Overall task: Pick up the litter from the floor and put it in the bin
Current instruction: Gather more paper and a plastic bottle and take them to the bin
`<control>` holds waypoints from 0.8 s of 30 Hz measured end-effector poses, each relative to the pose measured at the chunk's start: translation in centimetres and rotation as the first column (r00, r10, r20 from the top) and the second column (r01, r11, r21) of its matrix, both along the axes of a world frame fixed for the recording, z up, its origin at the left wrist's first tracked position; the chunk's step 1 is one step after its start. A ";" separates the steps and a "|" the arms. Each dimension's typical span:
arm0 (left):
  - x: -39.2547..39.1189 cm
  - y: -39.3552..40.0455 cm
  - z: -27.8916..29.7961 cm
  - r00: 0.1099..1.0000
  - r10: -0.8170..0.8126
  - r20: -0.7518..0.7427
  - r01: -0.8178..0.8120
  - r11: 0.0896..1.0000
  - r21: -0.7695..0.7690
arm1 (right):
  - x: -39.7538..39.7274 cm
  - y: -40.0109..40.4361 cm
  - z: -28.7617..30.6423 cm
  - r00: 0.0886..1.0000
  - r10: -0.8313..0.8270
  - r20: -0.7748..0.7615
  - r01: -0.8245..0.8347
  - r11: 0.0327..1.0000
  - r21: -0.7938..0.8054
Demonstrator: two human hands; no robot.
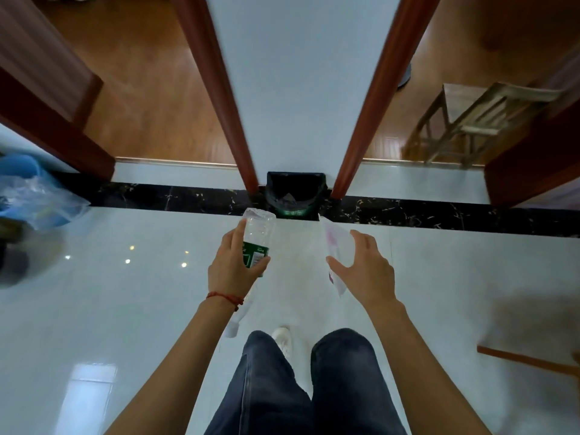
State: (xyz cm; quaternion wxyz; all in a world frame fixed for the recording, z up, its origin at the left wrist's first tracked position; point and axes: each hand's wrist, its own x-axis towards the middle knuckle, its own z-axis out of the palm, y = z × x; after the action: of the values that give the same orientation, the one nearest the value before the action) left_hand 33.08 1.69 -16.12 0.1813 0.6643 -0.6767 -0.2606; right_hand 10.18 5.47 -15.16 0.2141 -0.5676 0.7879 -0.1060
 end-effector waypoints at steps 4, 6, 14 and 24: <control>-1.0 -4.8 -1.4 1.000 -0.003 0.001 0.003 1.000 0.026 | -0.8 -4.7 -1.3 1.000 -0.006 0.007 0.005 0.999 0.046; -1.8 -7.2 -2.4 1.000 -0.006 0.015 0.005 0.999 0.041 | -1.5 -7.4 -2.3 1.000 0.002 0.024 -0.004 0.998 0.070; -5.3 -16.3 -6.2 0.997 -0.005 0.082 -0.005 0.993 0.122 | -5.4 -17.0 -6.5 0.997 0.028 0.067 -0.037 0.990 0.135; -6.9 -24.0 -16.7 0.986 -0.099 0.136 0.071 0.978 0.198 | -6.3 -24.5 -16.2 0.997 0.044 0.070 -0.057 0.980 0.191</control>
State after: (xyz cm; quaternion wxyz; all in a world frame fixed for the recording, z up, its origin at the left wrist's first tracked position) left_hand 26.14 -22.34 -32.87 0.0552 0.6661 -0.6878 -0.2831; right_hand 3.92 -19.00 -31.31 0.2962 -0.5603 0.7724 -0.0420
